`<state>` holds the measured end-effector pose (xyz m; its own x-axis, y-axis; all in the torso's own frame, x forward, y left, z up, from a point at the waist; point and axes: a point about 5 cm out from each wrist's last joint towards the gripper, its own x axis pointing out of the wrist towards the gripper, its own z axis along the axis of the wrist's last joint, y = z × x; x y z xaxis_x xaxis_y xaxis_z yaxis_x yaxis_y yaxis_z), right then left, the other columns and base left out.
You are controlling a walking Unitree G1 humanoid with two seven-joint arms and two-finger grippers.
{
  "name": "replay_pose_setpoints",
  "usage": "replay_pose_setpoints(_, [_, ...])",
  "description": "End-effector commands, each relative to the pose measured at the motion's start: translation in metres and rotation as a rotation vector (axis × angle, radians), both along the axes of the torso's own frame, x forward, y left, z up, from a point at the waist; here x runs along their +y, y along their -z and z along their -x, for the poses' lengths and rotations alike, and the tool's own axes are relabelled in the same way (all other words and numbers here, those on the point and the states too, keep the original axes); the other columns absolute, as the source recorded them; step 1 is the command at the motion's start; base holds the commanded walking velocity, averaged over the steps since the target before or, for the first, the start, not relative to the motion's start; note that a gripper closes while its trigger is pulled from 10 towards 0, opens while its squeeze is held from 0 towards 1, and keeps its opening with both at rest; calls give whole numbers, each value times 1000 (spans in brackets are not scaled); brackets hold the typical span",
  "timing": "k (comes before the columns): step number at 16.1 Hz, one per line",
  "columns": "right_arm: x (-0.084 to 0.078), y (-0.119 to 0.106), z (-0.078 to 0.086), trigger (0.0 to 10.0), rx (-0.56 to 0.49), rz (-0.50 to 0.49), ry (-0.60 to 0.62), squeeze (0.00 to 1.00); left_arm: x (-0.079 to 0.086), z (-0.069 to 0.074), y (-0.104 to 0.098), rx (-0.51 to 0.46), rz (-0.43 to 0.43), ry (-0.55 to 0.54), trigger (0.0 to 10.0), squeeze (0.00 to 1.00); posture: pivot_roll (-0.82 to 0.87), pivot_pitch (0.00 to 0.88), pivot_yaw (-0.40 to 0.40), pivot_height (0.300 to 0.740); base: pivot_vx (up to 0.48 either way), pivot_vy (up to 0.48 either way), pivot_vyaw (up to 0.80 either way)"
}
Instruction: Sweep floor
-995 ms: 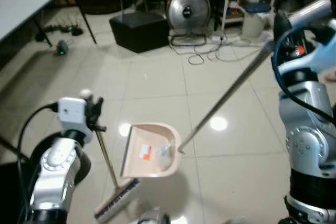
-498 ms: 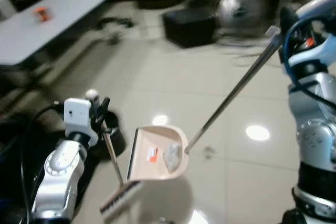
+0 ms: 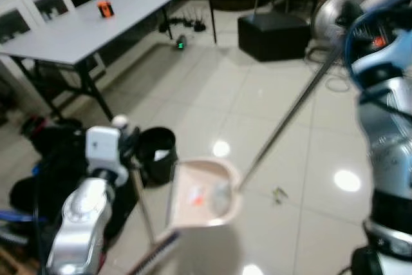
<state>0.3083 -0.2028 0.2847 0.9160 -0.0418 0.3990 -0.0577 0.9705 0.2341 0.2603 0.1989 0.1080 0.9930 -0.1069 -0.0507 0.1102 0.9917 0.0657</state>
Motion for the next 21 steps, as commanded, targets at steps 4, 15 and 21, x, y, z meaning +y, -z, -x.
replay_pose_setpoints(4, [13,-20,-8,10000,-53,10,-60,0,7,1,-8,-32,-24,-45,10000,0,30,1,90,740,412,0,0])
replay_pose_setpoints(15, [14,-26,-21,10000,-66,-67,-102,0,11,13,-5,-28,-39,-88,10000,0,64,0,53,740,412,0,491])
replay_pose_setpoints(21, [10,-28,-22,10000,-90,-79,-81,0,11,13,-5,-27,-46,-80,10000,0,65,0,65,740,412,0,0])
